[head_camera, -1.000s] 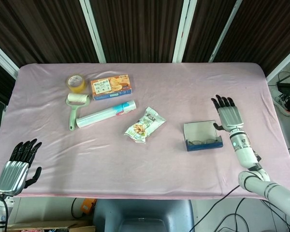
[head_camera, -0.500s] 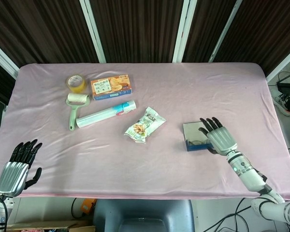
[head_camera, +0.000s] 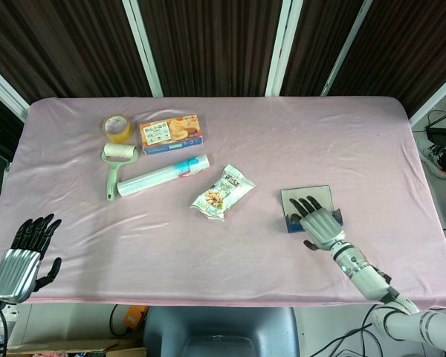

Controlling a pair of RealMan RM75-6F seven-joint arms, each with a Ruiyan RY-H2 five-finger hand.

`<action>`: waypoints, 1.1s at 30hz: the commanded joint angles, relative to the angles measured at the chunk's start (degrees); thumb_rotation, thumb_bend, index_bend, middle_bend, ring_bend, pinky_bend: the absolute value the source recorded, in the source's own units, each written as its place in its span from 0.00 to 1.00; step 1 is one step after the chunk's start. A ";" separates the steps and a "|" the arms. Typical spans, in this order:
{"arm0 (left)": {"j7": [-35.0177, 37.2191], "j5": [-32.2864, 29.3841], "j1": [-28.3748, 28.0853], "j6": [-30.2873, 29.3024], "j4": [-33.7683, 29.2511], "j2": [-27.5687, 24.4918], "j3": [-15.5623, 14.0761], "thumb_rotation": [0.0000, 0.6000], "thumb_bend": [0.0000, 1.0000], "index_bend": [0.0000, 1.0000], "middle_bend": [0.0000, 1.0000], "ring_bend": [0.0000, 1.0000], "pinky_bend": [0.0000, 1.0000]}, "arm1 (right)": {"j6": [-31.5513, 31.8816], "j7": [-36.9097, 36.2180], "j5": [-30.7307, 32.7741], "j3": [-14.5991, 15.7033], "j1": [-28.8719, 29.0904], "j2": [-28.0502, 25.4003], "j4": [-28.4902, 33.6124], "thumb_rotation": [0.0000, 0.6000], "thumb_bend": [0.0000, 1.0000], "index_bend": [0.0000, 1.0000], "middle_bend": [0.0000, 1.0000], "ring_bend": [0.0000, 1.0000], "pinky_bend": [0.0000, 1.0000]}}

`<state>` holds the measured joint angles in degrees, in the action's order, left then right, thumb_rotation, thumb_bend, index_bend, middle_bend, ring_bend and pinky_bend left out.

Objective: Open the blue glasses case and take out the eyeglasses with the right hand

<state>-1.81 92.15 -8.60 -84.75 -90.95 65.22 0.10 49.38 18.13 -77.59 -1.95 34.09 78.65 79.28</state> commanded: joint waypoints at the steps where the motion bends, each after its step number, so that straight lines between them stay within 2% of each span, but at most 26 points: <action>1: 0.06 -0.01 0.05 -0.07 0.03 -0.02 0.00 1.00 0.42 0.00 0.00 0.00 0.00 | -0.26 0.18 -0.60 0.85 0.00 -0.11 1.25 1.00 0.40 0.42 0.04 0.00 0.00; 12: 0.02 0.37 0.19 -0.41 0.22 0.10 -0.14 1.00 0.42 0.00 0.00 0.00 0.00 | 4.84 0.32 -10.56 7.93 -3.10 -5.22 8.51 1.00 0.40 0.44 0.04 0.00 0.00; 21: -0.22 0.62 0.24 -0.47 0.15 0.19 -0.27 1.00 0.42 0.00 0.00 0.00 0.00 | 10.26 -0.71 -16.83 13.32 -7.43 -9.35 8.13 1.00 0.40 0.45 0.04 0.00 0.00; 28: -0.46 0.72 0.06 -0.08 0.06 0.29 -0.37 1.00 0.42 0.00 0.00 0.00 0.00 | 13.85 -2.82 -17.58 14.65 -10.94 -10.75 4.23 1.00 0.39 0.46 0.04 0.00 0.00; 33: -0.90 0.64 -0.20 0.46 -0.11 0.46 -0.38 1.00 0.42 0.00 0.00 0.00 0.00 | 13.48 -4.23 -14.65 12.90 -11.89 -10.39 0.15 1.00 0.40 0.46 0.04 0.00 0.00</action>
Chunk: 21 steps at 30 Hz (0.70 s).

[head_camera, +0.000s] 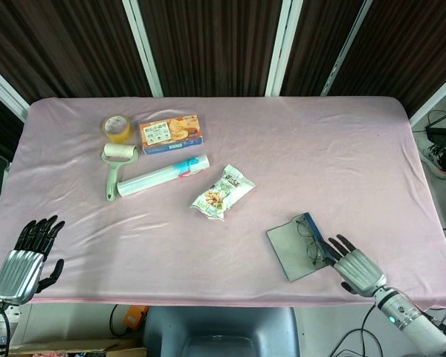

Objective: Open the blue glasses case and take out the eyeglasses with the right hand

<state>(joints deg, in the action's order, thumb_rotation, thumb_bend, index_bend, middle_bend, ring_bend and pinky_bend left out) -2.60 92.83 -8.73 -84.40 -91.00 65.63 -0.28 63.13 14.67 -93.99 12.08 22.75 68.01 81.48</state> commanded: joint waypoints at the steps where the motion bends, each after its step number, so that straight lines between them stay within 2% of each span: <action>1: -0.21 -0.08 -0.10 0.20 -0.07 0.08 0.01 1.00 0.42 0.00 0.00 0.00 0.00 | -0.56 -1.01 2.47 -1.66 -0.55 0.51 -2.87 1.00 0.40 0.46 0.04 0.00 0.00; 12: -1.21 -0.54 -0.64 1.33 -0.39 0.39 0.07 1.00 0.42 0.00 0.00 0.00 0.00 | -7.29 -2.54 11.37 -10.03 3.39 6.08 -13.09 1.00 0.40 0.46 0.04 0.00 0.00; 21: -1.02 -0.89 -0.45 1.03 -0.54 0.27 0.16 1.00 0.42 0.00 0.00 0.00 0.00 | -3.19 -8.98 9.21 -10.56 2.26 3.10 -9.86 1.00 0.40 0.46 0.04 0.00 0.00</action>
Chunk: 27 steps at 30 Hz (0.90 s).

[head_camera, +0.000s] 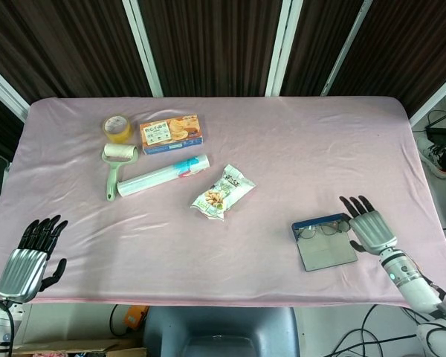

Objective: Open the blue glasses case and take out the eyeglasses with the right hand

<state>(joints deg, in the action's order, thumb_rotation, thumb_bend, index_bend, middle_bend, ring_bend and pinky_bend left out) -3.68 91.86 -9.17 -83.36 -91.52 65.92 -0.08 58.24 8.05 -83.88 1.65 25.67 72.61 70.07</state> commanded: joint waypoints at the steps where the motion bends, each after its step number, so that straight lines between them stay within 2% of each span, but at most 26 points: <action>1: 0.12 0.16 -0.02 -0.01 -0.04 -0.04 -0.08 1.00 0.42 0.00 0.00 0.00 0.00 | 1.88 -3.60 -0.95 -0.29 -0.69 -2.00 2.18 1.00 0.40 0.46 0.04 0.00 0.00; 5: 0.12 0.37 -0.04 -0.06 -0.06 -0.04 -0.16 1.00 0.42 0.00 0.00 0.00 0.00 | 1.93 -5.99 -0.79 -1.76 0.25 -2.95 3.03 1.00 0.40 0.47 0.04 0.00 0.00; 12: -0.39 0.41 -0.23 0.23 -0.12 0.13 -0.18 1.00 0.42 0.00 0.00 0.00 0.00 | -4.00 -2.75 3.04 -5.18 4.79 -0.11 2.31 1.00 0.40 0.48 0.04 0.00 0.00; 17: -0.42 0.30 -0.22 0.23 -0.11 0.15 -0.14 1.00 0.42 0.00 0.00 0.00 0.00 | -5.76 -1.11 3.81 -5.44 5.89 0.97 2.11 1.00 0.43 0.50 0.04 0.00 0.00; 20: -0.14 0.02 -0.09 0.01 -0.02 0.03 -0.02 1.00 0.42 0.00 0.00 0.00 0.00 | -8.22 2.36 4.61 -4.93 7.14 3.06 1.26 1.00 0.47 0.52 0.04 0.00 0.00; 27: 0.03 0.10 -0.19 0.14 0.01 -0.03 -0.06 1.00 0.42 0.00 0.00 0.00 0.00 | -9.29 3.82 5.91 -4.64 7.46 4.62 0.01 1.00 0.50 0.55 0.04 0.00 0.00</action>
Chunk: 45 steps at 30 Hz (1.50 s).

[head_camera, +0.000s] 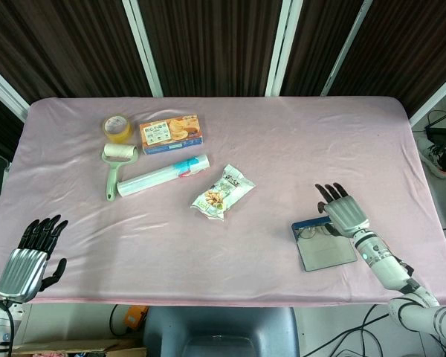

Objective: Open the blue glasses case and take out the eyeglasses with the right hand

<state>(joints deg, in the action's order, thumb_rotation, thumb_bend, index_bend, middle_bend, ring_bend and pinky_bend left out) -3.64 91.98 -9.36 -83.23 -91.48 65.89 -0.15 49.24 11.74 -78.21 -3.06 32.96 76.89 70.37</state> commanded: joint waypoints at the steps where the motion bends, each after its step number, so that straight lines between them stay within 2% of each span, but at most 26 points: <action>1: -0.03 -0.03 -0.01 0.01 -0.04 0.01 0.02 1.00 0.42 0.00 0.00 0.00 0.00 | -0.47 0.12 0.36 0.08 0.26 0.51 -0.45 1.00 0.50 0.55 0.04 0.00 0.00; 11: 0.03 -0.13 -0.03 0.00 -0.02 -0.03 0.07 1.00 0.42 0.00 0.00 0.00 0.00 | -0.98 0.36 0.59 0.49 0.71 1.63 -1.46 1.00 0.55 0.59 0.05 0.00 0.00; 28: 0.70 -0.17 0.04 -0.26 0.04 -0.24 0.12 1.00 0.42 0.00 0.00 0.00 0.00 | -0.57 0.62 1.16 0.48 0.92 2.80 -1.83 1.00 0.55 0.66 0.08 0.00 0.00; 36: 1.40 0.04 0.10 -0.46 0.11 -0.47 0.05 1.00 0.42 0.00 0.00 0.00 0.00 | 6.87 2.36 0.03 -1.80 0.10 4.91 -1.54 1.00 0.55 0.68 0.09 0.00 0.00; 45: 2.25 0.81 0.12 -0.72 0.37 -0.70 -0.27 1.00 0.42 0.00 0.00 0.00 0.00 | 14.52 13.45 0.39 -5.68 1.42 11.18 -1.82 1.00 0.55 0.68 0.10 0.00 0.00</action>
<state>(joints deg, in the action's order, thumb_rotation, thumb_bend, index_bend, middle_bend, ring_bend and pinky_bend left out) -1.41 92.77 -9.24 -83.93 -91.13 65.20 -0.40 61.94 21.93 -77.86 -7.46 33.70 85.86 69.02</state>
